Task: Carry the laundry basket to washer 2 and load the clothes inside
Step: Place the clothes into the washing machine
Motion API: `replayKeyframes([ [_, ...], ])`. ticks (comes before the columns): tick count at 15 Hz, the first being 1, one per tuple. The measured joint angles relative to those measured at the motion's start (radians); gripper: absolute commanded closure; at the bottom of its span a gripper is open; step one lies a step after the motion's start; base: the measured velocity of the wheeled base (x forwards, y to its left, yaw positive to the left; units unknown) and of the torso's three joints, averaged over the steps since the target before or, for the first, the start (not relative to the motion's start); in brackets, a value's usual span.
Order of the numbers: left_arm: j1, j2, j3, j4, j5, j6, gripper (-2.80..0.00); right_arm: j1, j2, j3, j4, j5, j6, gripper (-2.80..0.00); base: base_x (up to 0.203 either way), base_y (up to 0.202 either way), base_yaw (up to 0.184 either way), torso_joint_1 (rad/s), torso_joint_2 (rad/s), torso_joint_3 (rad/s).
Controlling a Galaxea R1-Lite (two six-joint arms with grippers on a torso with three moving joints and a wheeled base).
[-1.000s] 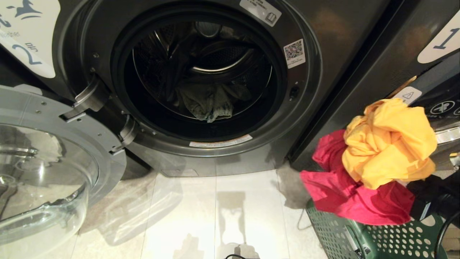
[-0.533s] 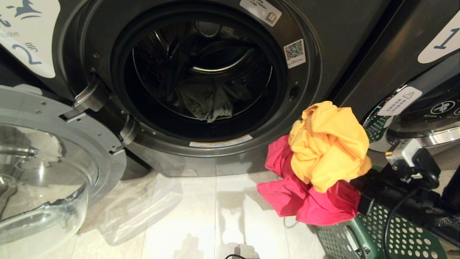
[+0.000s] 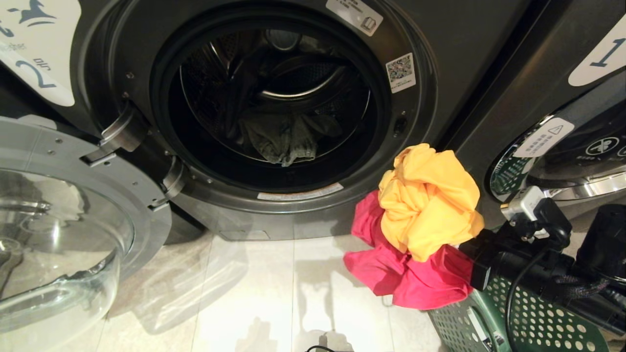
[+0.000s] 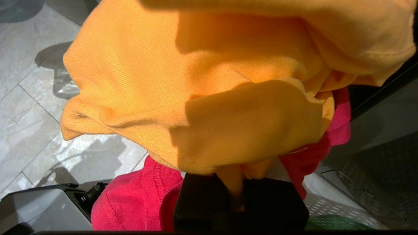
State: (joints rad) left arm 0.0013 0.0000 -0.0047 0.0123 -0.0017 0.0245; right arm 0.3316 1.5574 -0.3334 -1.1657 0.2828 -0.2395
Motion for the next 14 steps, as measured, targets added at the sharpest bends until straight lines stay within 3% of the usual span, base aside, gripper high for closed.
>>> replayKeyframes([
  [3, 0.001, 0.0, 0.0, 0.0, 0.0, 0.0, 0.0, 0.005, -0.031, -0.001, 0.004, -0.002, 0.001, 0.0, -0.005, -0.003, 0.081, 0.004, 0.0, 0.001],
  [14, 0.0, 0.0, 0.0, 0.0, 0.0, 0.0, 0.0, -0.042, -0.063, 0.003, -0.002, -0.023, 0.003, 0.0, 0.0, -0.008, 0.171, 0.001, 0.0, 0.001],
])
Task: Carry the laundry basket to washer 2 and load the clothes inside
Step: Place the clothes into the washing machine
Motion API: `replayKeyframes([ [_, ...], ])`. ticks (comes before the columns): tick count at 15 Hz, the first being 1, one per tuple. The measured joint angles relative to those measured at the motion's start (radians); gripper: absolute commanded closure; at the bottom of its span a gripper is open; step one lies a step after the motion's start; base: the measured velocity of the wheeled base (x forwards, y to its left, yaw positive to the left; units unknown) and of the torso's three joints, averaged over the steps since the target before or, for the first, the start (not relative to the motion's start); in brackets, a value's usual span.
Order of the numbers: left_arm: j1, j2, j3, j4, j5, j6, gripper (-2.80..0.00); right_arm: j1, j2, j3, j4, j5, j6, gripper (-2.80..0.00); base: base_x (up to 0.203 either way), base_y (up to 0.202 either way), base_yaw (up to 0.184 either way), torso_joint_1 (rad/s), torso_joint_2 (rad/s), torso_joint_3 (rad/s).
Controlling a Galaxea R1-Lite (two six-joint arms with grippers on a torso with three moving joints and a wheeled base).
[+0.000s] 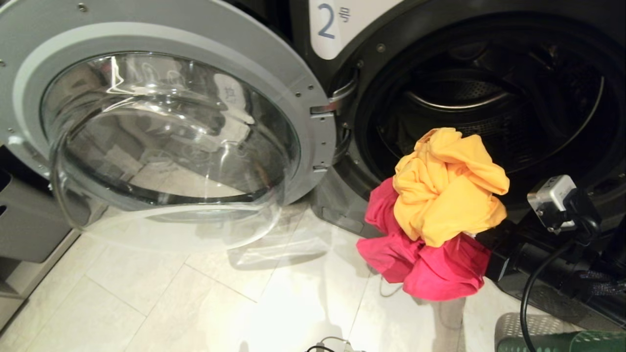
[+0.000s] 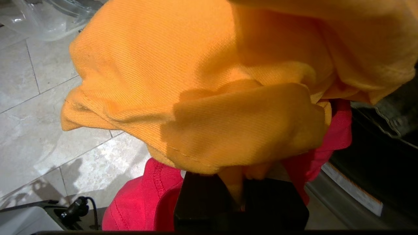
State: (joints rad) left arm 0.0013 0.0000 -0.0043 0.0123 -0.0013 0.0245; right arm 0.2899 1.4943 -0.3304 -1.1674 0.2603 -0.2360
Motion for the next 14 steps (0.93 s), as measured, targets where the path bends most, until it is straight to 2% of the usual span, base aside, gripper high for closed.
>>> replayKeyframes([
  [1, 0.0, 0.0, 0.0, 0.0, 0.0, 0.0, 0.0, -0.008, 0.004, -0.004, -0.007, -0.028, 0.002, 0.0, 0.002, -0.005, 0.098, 0.002, 0.0, 0.002],
  [3, 0.0, 0.0, 0.0, 0.0, 0.0, 0.0, 0.0, -0.022, 0.03, -0.02, -0.052, -0.133, 0.026, 0.0, 0.0, 0.0, 0.0, 0.0, 0.0, 0.0],
  [6, 0.0, 0.0, 0.0, 0.0, 0.0, 0.0, 0.0, -0.034, 0.107, -0.083, -0.177, -0.262, 0.082, 0.0, 0.0, 0.0, 0.0, 0.0, 0.0, 0.0],
  [8, 0.0, 0.0, 0.0, 0.0, 0.0, 0.0, 0.0, -0.046, 0.159, -0.137, -0.232, -0.361, 0.089, 0.0, 0.0, 0.0, 0.0, 0.0, 0.0, 0.0],
  [14, 0.0, 0.0, 0.0, 0.0, 0.0, 0.0, 0.0, -0.076, 0.322, -0.304, -0.349, -0.448, 0.088, 0.0, 0.0, 0.0, 0.0, 0.0, 0.0, 0.0],
])
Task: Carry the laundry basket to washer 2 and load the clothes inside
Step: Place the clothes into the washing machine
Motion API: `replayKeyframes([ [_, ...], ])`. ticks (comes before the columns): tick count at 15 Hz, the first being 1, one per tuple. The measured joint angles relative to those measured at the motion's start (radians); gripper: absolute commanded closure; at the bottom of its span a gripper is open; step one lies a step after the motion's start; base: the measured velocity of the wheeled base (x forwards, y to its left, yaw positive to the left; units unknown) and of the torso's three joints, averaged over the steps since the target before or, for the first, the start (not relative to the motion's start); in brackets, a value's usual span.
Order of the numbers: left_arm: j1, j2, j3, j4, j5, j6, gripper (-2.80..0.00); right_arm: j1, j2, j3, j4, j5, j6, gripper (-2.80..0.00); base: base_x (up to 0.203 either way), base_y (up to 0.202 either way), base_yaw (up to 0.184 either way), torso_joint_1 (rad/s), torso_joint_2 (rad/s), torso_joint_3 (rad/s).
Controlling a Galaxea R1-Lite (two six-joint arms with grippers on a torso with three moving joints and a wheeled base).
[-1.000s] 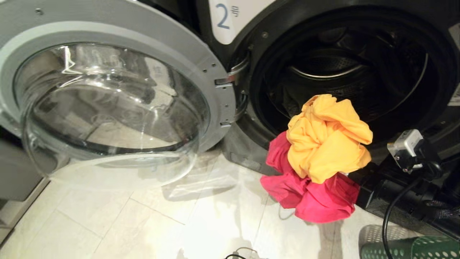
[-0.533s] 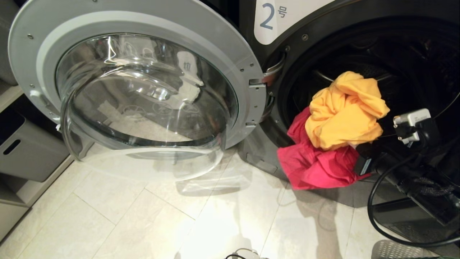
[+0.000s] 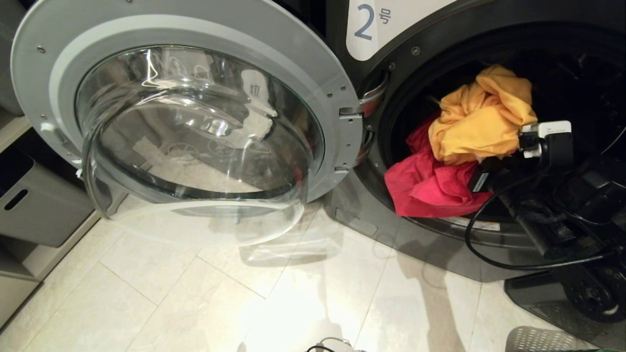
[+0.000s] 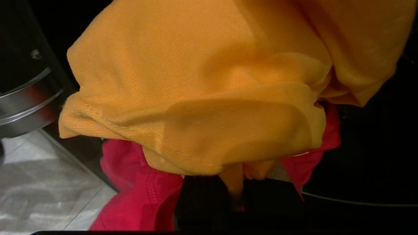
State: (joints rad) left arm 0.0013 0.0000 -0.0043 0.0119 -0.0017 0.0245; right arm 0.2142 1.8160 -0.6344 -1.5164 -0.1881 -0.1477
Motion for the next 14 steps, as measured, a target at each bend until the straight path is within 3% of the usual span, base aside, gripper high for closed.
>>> replayKeyframes([
  [9, 0.0, 0.0, 0.0, 0.0, 0.0, 0.0, 0.0, -0.096, 0.321, -0.522, -0.004, -0.011, -0.003, 0.0, 0.0, 0.0, 0.0, 0.0, 0.0, 0.0],
  [14, 0.0, 0.0, 0.0, 0.0, 0.0, 0.0, 0.0, -0.15, 0.483, -0.836, 0.075, -0.012, -0.015, 0.0, 0.0, 0.0, 0.0, 0.0, 0.0, 0.0],
])
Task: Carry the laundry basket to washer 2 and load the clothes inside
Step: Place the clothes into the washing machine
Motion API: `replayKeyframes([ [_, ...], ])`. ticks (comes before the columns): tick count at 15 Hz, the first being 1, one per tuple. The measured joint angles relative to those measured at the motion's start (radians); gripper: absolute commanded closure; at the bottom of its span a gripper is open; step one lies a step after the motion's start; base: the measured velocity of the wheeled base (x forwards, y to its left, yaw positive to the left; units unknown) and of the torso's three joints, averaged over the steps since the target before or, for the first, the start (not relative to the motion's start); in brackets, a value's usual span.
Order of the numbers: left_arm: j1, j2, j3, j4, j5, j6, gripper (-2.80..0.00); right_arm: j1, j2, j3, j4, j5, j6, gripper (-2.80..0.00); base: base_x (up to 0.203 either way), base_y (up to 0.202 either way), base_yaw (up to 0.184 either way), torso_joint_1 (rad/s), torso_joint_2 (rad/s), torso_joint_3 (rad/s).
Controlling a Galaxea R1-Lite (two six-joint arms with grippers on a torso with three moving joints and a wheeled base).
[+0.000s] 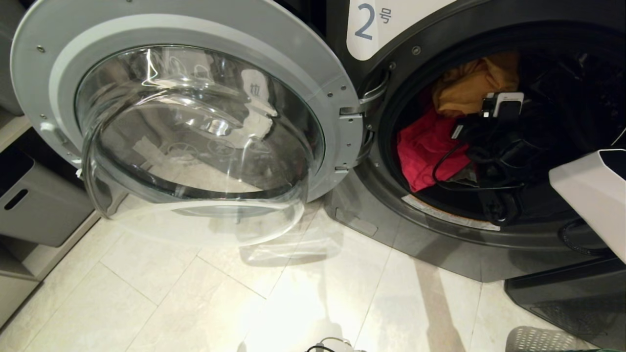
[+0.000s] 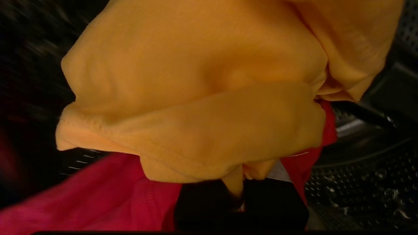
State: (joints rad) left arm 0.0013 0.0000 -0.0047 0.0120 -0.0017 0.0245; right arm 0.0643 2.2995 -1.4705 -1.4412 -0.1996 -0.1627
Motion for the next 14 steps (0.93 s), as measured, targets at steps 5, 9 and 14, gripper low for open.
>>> replayKeyframes([
  [5, 0.0, 0.0, 0.0, 0.0, 0.0, 0.0, 0.0, -0.027, 0.095, -0.117, 0.013, 0.0, -0.052, -2.8, 0.0, 0.0, 0.0, 0.0, 0.0, 0.0],
  [9, 0.0, 0.0, 0.0, 0.0, 0.0, 0.0, 0.0, -0.028, 0.103, -0.122, -0.038, 0.008, -0.085, -2.8, 0.0, 0.0, 0.0, 0.0, 0.0, 0.0],
  [14, 0.0, 0.0, 0.0, 0.0, 0.0, 0.0, 0.0, -0.029, 0.065, -0.061, -0.032, 0.01, -0.075, -2.8, 0.0, 0.0, 0.0, 0.0, 0.0, 0.0],
])
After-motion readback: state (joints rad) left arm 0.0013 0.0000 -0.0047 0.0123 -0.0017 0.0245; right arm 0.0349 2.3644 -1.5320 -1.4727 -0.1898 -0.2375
